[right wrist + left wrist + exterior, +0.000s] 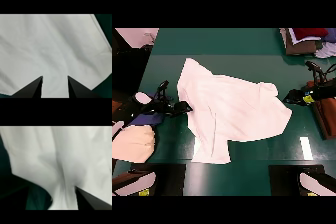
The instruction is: Fold the shirts.
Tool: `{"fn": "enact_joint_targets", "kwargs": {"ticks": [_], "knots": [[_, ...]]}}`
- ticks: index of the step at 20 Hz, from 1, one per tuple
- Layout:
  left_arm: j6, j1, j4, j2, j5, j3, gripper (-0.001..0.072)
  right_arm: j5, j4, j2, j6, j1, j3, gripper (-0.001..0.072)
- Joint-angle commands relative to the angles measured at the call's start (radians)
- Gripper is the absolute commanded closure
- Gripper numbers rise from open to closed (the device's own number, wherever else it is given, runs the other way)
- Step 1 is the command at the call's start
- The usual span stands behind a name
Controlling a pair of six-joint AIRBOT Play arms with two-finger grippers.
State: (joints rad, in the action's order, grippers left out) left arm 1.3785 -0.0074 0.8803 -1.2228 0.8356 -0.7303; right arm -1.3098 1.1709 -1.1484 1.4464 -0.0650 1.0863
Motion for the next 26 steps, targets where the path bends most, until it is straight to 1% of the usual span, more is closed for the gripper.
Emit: {"fn": "enact_joint_targets", "kwargs": {"ticks": [1, 2, 4, 6, 10, 13, 14, 15, 16, 19, 21, 23, 26], "knots": [[-0.010, 0.000, -0.036, -0.022, -0.051, 0.002, 0.0271, 0.000, -0.002, 0.001, 0.000, 0.000, 0.000, 0.0338], [-0.018, 0.000, -0.037, -0.035, -0.049, 0.002, 0.0381, 0.000, -0.002, 0.001, 0.000, 0.000, 0.000, 0.0339], [-0.026, 0.001, -0.035, -0.039, -0.063, -0.014, 0.0684, -0.005, -0.002, 0.001, 0.000, 0.000, 0.000, 0.0338], [-0.025, 0.008, 0.020, -0.039, -0.057, -0.100, 0.0686, -0.011, -0.002, 0.001, 0.000, 0.000, 0.000, 0.0338], [-0.013, 0.025, 0.208, -0.056, -0.052, -0.382, 0.0687, -0.037, -0.001, 0.001, 0.000, 0.000, 0.000, 0.0339], [-0.014, 0.025, 0.232, -0.109, -0.042, -0.488, 0.0685, -0.037, -0.002, 0.001, 0.000, 0.000, 0.000, 0.0338], [-0.013, 0.025, 0.232, -0.119, -0.029, -0.499, 0.0628, -0.038, -0.002, 0.001, 0.000, 0.000, 0.000, 0.0339], [-0.012, 0.031, 0.234, -0.121, -0.002, -0.508, 0.0320, -0.042, -0.001, 0.001, 0.000, 0.000, 0.000, 0.0339], [-0.013, 0.044, 0.242, -0.120, 0.046, -0.524, 0.0163, -0.049, -0.001, 0.001, 0.000, 0.001, 0.000, 0.0339], [-0.014, 0.137, 0.243, -0.101, 0.309, -0.578, 0.0167, -0.079, -0.001, 0.001, 0.000, 0.000, 0.000, 0.0339], [-0.031, 0.194, 0.243, -0.064, 0.431, -0.557, 0.0167, -0.091, -0.001, 0.001, 0.000, 0.000, 0.000, 0.0339], [-0.033, 0.227, 0.243, 0.016, 0.434, -0.434, 0.0167, -0.100, -0.001, 0.001, -0.001, 0.000, -0.001, 0.0339], [-0.032, 0.226, 0.222, 0.137, 0.430, -0.178, 0.0166, -0.105, 0.000, 0.001, -0.016, 0.000, 0.000, 0.0339]]}}
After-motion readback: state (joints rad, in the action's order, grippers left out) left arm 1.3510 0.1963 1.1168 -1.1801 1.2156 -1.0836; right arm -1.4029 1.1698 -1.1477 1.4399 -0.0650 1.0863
